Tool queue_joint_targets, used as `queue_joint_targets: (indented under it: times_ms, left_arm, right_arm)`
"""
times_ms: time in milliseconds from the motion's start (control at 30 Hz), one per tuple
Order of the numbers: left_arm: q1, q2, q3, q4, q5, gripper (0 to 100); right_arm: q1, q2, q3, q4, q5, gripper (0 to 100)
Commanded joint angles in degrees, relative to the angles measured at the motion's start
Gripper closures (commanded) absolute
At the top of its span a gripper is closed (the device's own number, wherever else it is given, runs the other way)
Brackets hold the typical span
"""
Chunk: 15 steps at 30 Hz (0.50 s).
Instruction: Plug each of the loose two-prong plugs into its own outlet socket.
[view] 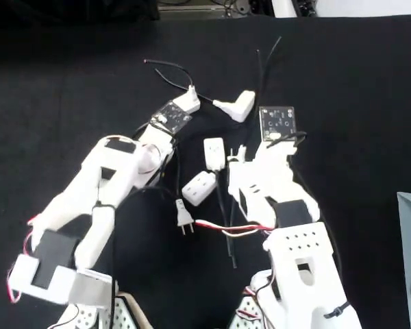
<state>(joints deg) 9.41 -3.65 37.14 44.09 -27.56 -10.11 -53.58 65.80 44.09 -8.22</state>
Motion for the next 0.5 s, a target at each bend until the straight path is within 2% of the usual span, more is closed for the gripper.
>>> queue_joint_targets:
  times_ms: [0, 133, 367, 467]
  left_arm:
    - [0.31, -11.52, 1.98, 7.38, 0.97, 92]
    - [0.31, -20.66, 7.25, 13.63, 2.46, 92]
    - [0.22, -29.89, 19.21, 14.68, 5.71, 91]
    - [-0.66, -30.07, 21.93, 14.51, 6.95, 83]
  right_arm:
    - [0.88, -1.1, -0.13, -0.79, -0.53, 98.6]
    - [0.88, -1.1, -0.13, -0.62, -0.53, 98.6]
    - [0.7, -1.1, 0.4, -0.79, -0.53, 98.6]
    - [0.53, -1.1, 0.66, -0.97, -0.53, 98.6]
